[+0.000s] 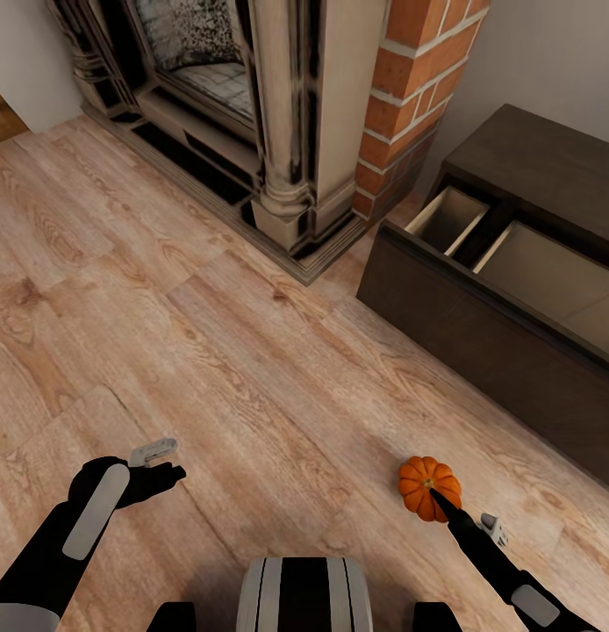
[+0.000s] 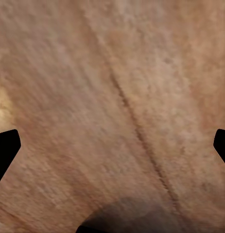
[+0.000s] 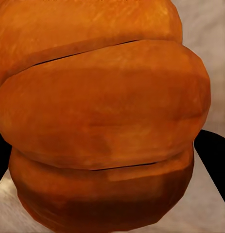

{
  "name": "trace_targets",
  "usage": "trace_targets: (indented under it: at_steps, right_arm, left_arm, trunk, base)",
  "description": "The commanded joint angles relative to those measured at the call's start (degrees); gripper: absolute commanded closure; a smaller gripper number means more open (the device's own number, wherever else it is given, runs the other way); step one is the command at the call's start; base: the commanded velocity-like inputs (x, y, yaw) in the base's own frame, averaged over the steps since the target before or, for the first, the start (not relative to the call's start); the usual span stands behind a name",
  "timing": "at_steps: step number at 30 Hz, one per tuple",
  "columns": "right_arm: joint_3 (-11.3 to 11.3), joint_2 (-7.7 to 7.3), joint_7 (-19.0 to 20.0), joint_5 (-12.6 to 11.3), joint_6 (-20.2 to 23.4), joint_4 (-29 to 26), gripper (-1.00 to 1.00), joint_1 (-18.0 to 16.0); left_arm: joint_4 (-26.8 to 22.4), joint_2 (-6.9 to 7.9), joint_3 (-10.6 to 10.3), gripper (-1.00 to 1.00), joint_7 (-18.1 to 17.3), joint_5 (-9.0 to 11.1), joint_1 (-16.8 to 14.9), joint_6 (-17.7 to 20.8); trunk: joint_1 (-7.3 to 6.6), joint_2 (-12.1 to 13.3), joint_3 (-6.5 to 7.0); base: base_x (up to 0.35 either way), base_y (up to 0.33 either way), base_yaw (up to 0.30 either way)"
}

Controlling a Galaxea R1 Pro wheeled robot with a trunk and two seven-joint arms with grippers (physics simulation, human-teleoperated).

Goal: Place each of the two pumpkins and all three candles from the living room inside a cabinet in the living room (use any cabinet), then make sure every cabinet is closed, and position the cauldron so it is next to a table in the living room.

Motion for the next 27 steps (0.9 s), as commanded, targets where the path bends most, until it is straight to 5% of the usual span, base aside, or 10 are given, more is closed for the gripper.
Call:
trace_targets:
  at_steps: [1, 7, 23, 27]
  right_arm:
    - [0.4, -0.03, 0.2, -0.6, 0.0, 0.0, 1.00, 0.0]
    - [0.4, -0.03, 0.2, -0.6, 0.0, 0.0, 1.00, 0.0]
    - [1.0, -0.04, 0.2, 0.1, 1.0, -0.3, 1.00, 0.0]
    - [1.3, -0.18, 2.8, 0.5, 3.0, -1.0, 1.00, 0.0]
  left_arm:
    - [-0.1, 0.06, -0.1, -1.00, 0.6, 0.6, 0.0, 0.1]
    - [-0.1, 0.03, -0.1, -1.00, 0.6, 0.6, 0.0, 0.1]
    - [0.0, -0.02, -0.2, -1.00, 0.6, 0.5, 0.0, 0.1]
    - [0.0, -0.02, -0.2, -1.00, 0.6, 0.5, 0.0, 0.1]
  trunk:
    - [-0.01, 0.0, -0.03]
    - [-0.01, 0.0, -0.03]
    - [-0.42, 0.2, 3.51]
    - [-0.52, 0.3, 4.40]
  base:
    - [0.000, 0.000, 0.000]
    - [0.000, 0.000, 0.000]
    - [0.000, 0.000, 0.000]
    - [0.000, 0.000, 0.000]
